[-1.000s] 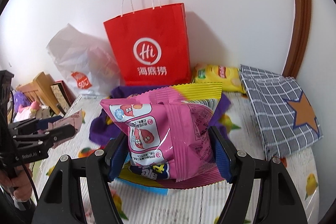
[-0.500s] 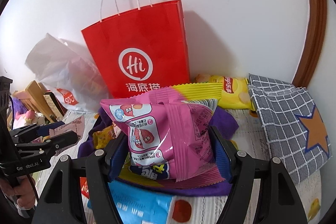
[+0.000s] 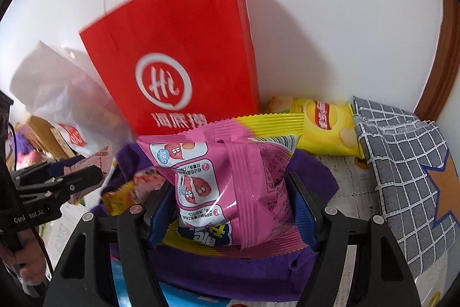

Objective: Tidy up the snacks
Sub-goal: 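Carry the pink bag and pink cake over the purple towel with both tools, then lower the pink bag onto the towel and open the right tool while the left tool releases the pink cake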

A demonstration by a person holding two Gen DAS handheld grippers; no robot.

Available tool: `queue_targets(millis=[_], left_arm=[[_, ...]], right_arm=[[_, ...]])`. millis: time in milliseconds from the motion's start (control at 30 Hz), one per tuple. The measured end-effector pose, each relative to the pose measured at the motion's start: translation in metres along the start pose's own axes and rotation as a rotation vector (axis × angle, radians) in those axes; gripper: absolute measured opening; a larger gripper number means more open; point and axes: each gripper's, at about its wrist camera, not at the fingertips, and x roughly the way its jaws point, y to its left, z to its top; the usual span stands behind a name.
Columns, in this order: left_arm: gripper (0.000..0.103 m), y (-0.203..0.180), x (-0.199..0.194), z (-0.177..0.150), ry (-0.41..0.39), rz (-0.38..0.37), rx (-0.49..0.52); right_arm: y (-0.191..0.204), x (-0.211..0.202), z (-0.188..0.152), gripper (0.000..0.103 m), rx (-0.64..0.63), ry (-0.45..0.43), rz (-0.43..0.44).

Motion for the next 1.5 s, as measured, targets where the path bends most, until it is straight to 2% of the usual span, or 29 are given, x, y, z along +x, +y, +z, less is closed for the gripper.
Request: queue_targets(millis=[267, 1033, 1500], left_arm=[[0.055, 0.012, 0.008, -0.001, 0.015, 0.003, -0.036], [0.055, 0.022, 0.013, 0.000, 0.024, 0.012, -0.058], [0.055, 0.019, 0.018, -0.003, 0.040, 0.005, -0.054]], right_arm=[[-0.009, 0.014, -0.005, 0.072, -0.001, 0.032, -0.013], [-0.026, 0.011, -0.002, 0.072, 0.027, 0.027, -0.039], [-0.018, 0.023, -0.005, 0.072, -0.006, 0.069, -0.024]])
